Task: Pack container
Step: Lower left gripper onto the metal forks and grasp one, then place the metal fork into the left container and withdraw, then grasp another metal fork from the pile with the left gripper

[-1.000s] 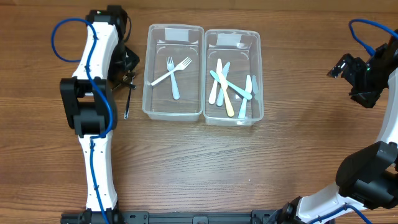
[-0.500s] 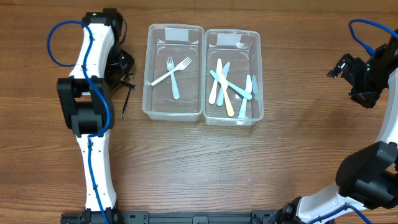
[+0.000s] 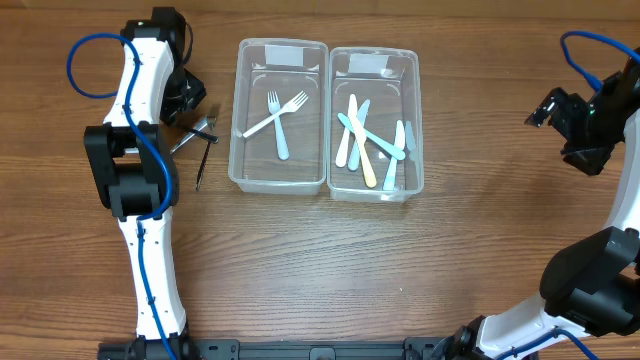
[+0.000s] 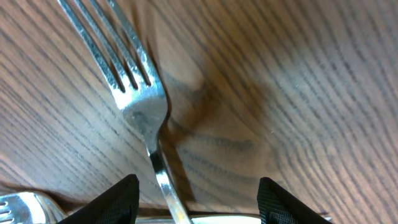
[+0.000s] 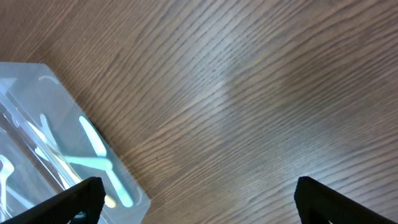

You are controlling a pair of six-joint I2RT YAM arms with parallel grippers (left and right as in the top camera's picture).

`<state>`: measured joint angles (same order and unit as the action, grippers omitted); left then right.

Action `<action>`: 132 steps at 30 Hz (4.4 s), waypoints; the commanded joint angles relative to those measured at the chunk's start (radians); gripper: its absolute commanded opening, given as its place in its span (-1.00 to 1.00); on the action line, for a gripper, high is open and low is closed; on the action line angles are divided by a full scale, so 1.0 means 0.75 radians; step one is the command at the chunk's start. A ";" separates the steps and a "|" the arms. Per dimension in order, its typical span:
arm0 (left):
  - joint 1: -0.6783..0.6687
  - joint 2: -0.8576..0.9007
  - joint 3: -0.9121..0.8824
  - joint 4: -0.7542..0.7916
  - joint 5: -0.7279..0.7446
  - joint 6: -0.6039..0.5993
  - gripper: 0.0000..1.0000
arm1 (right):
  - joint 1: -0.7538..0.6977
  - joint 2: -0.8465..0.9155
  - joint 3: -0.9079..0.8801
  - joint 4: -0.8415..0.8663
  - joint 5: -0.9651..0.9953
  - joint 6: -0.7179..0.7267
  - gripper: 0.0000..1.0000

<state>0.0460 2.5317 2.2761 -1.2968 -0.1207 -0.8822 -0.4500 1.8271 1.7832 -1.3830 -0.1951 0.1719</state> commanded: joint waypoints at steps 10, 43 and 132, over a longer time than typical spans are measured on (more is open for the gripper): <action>0.001 0.021 -0.028 -0.017 -0.013 0.030 0.23 | 0.005 -0.012 0.022 -0.019 -0.007 0.006 1.00; 0.053 -0.203 -0.152 0.151 0.130 0.423 -0.92 | 0.005 -0.012 0.022 -0.008 -0.007 0.006 1.00; 0.032 -0.045 -0.197 -0.114 -0.025 1.845 -0.20 | 0.005 -0.012 0.022 -0.011 -0.007 0.006 1.00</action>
<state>0.0654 2.4859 2.1433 -1.3895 -0.1535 0.4831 -0.4500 1.8271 1.7832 -1.3872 -0.1955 0.1719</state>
